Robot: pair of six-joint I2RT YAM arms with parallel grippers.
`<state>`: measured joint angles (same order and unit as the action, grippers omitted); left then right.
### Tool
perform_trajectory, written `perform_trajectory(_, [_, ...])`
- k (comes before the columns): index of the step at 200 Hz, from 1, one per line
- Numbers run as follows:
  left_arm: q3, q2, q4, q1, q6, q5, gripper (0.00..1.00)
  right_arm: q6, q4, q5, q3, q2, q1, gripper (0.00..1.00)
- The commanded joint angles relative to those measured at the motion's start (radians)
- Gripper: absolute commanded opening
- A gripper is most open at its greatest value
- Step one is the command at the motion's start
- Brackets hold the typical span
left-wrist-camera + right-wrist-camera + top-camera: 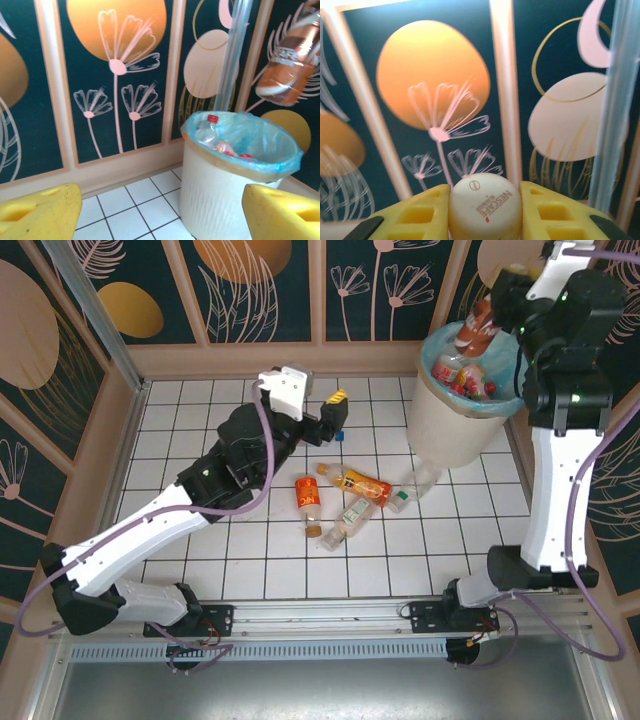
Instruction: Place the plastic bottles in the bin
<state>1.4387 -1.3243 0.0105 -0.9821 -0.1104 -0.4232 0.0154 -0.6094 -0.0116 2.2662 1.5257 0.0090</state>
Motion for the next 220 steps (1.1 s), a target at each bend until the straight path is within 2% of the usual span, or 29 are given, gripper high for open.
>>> perform_trajectory(1, [0.041,-0.032,0.046,-0.004,-0.034,0.050,0.83,0.047,0.061,-0.068,0.027,0.059,-0.067,0.02])
perform_trajectory(28, [0.037,-0.060,0.044,-0.003,-0.034,0.056,0.84,0.065,0.111,-0.114,-0.030,0.098,-0.125,0.03])
perform_trajectory(56, [0.037,-0.092,0.034,-0.004,-0.035,0.069,0.84,0.008,0.104,-0.003,-0.096,0.113,-0.138,0.03])
perform_trajectory(92, [0.025,-0.127,0.012,-0.004,-0.037,0.086,0.84,-0.040,0.246,0.072,-0.316,0.067,-0.190,0.03])
perform_trajectory(128, [-0.018,-0.143,-0.059,-0.003,-0.009,0.056,0.84,-0.115,0.403,0.064,-0.499,0.071,-0.191,0.05])
perform_trajectory(159, [0.012,-0.184,-0.084,-0.004,0.011,0.044,0.84,-0.125,0.485,0.032,-0.612,0.101,-0.189,0.06])
perform_trajectory(171, [0.018,-0.195,-0.085,-0.004,0.010,0.042,0.84,-0.127,0.500,-0.007,-0.642,0.121,-0.186,0.06])
perform_trajectory(220, [0.021,-0.229,-0.084,0.001,0.017,0.038,0.85,-0.156,0.494,-0.003,-0.700,0.202,-0.169,0.11])
